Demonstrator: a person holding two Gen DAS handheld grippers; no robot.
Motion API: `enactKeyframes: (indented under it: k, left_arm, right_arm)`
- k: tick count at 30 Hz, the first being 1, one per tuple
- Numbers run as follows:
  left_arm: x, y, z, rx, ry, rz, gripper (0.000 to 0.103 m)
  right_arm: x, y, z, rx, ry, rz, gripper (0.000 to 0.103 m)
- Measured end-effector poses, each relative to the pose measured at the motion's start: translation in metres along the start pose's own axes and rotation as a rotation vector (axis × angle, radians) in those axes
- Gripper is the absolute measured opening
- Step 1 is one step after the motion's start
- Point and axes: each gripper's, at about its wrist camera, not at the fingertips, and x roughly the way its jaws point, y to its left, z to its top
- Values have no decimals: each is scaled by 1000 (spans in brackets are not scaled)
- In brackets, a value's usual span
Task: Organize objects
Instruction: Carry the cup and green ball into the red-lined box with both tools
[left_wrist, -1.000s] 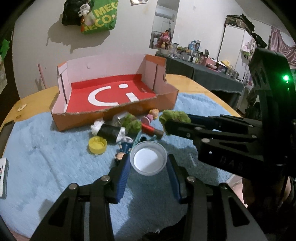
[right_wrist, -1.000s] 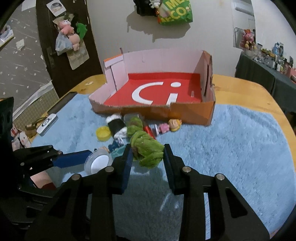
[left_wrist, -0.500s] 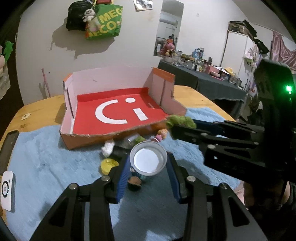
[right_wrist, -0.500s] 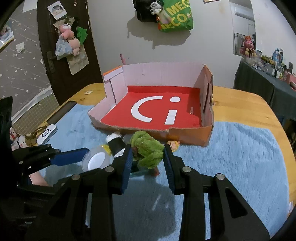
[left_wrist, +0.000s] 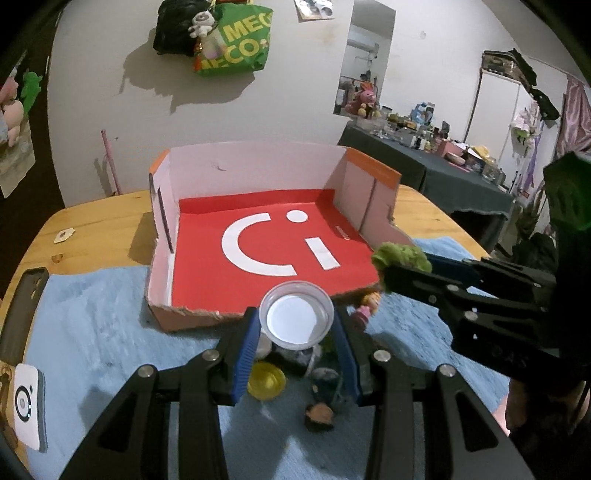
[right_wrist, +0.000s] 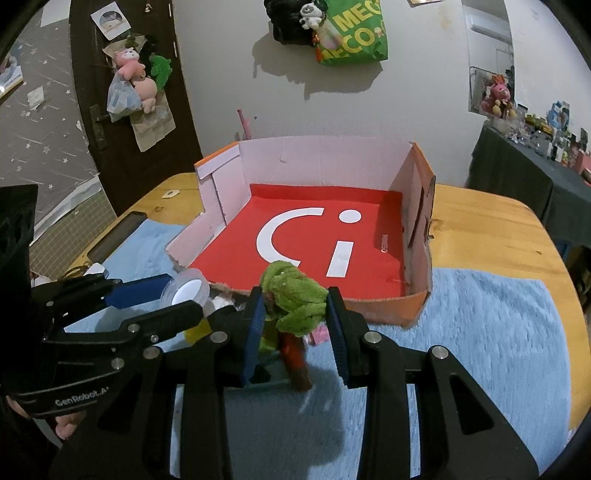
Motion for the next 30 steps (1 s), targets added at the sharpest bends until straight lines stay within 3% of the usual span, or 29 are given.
enactKeyframes:
  k: [11, 30]
  left_arm:
    - [30, 22, 26, -32, 41, 42, 42]
    - [80, 40, 44, -60, 143, 45, 42]
  right_arm:
    - [22, -8, 18, 16, 25, -1, 31]
    - [75, -26, 32, 47, 122, -16, 31]
